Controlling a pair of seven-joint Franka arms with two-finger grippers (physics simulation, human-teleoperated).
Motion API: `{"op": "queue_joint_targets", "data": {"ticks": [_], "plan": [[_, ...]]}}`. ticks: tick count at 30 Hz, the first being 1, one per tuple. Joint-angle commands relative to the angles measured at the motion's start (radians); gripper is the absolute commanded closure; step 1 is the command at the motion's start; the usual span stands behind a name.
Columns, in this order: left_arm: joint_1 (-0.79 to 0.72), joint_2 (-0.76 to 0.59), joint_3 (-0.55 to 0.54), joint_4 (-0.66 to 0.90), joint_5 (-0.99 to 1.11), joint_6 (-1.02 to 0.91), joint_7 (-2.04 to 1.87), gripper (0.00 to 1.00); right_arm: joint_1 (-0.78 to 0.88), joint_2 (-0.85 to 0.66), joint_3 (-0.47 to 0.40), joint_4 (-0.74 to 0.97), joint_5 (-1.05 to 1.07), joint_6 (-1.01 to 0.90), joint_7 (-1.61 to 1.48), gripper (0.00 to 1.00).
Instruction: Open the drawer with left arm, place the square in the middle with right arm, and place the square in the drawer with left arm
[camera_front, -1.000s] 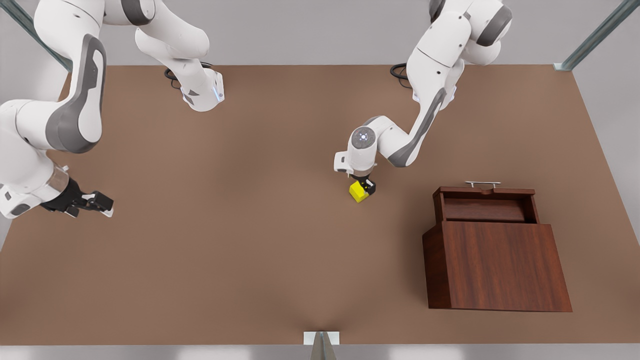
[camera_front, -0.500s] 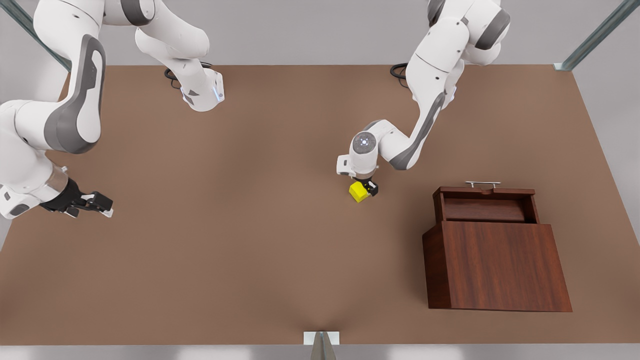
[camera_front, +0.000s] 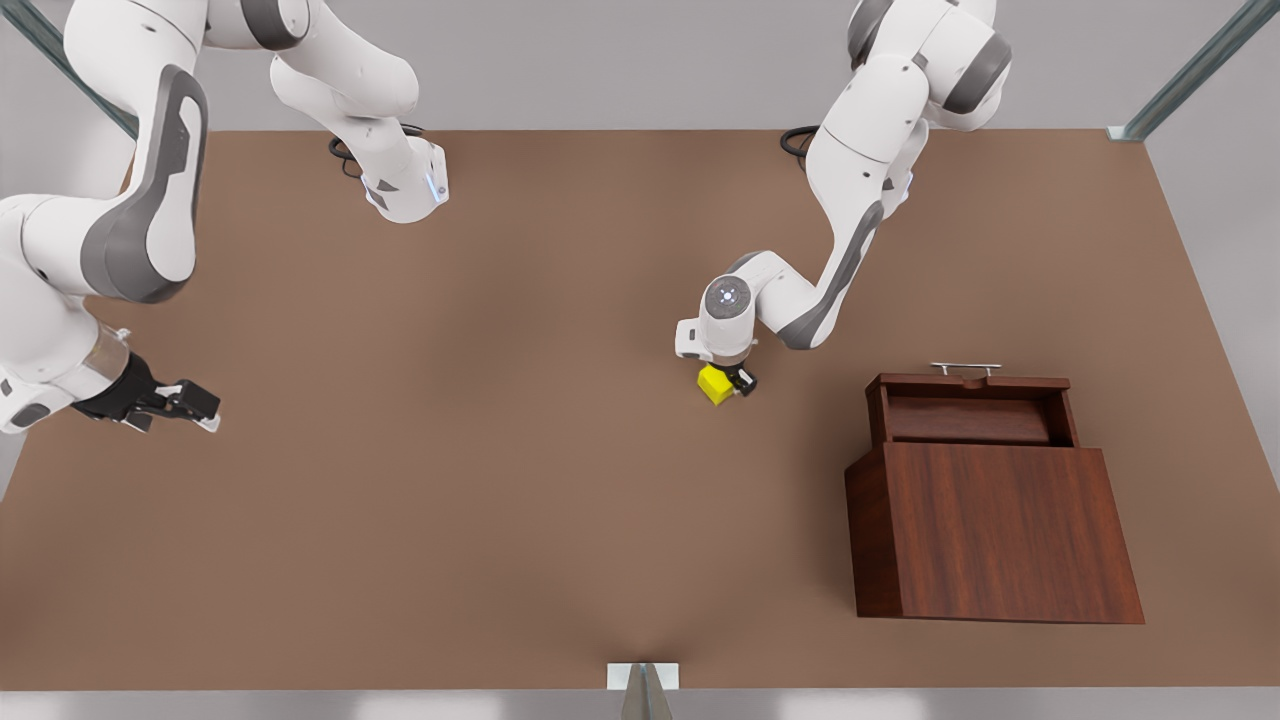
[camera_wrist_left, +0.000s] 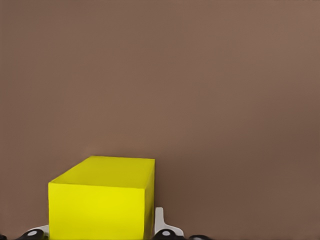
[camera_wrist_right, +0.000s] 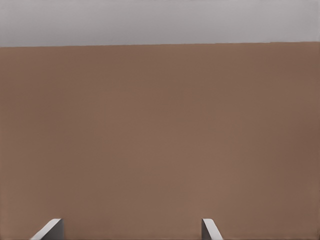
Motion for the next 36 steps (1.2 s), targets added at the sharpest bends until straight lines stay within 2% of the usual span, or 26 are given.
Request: {"op": "queue_joint_targets", "data": {"ticks": [1,6,9,15,17,22,27,30,36], "plan": [[0.000,0.000,0.000,0.000,0.001,0.000,-0.001,0.36,-0.001,-0.001,0.000,0.000,0.000,-0.001,0.000,0.00],[0.000,-0.009,0.000,0.001,0.001,-0.011,-0.007,0.38,-0.004,0.005,-0.003,0.018,-0.003,-0.001,0.000,0.00],[0.002,-0.067,0.000,0.008,0.001,-0.088,-0.005,0.37,-0.001,0.007,-0.003,0.018,-0.003,-0.001,0.002,0.00],[0.008,-0.290,0.011,0.054,-0.040,-0.379,0.024,0.36,-0.005,0.007,-0.003,0.020,-0.002,-0.001,0.000,0.00],[0.008,-0.331,0.035,0.119,-0.104,-0.512,0.077,0.36,-0.005,0.007,-0.003,0.020,0.000,-0.001,0.002,0.00],[0.006,-0.384,0.213,0.190,-0.150,-0.648,0.347,0.35,-0.005,0.007,-0.003,0.021,0.000,-0.001,0.000,0.00],[0.008,-0.367,0.402,0.213,-0.172,-0.638,0.578,0.35,-0.007,0.005,-0.003,0.021,0.000,-0.001,0.002,0.00],[0.014,-0.311,0.480,0.259,-0.207,-0.611,0.734,0.35,-0.007,0.005,-0.003,0.021,0.000,-0.001,0.002,0.00],[0.017,-0.264,0.561,0.278,-0.219,-0.589,0.912,0.35,-0.022,0.001,-0.006,0.038,0.003,-0.031,0.000,0.00]]}}
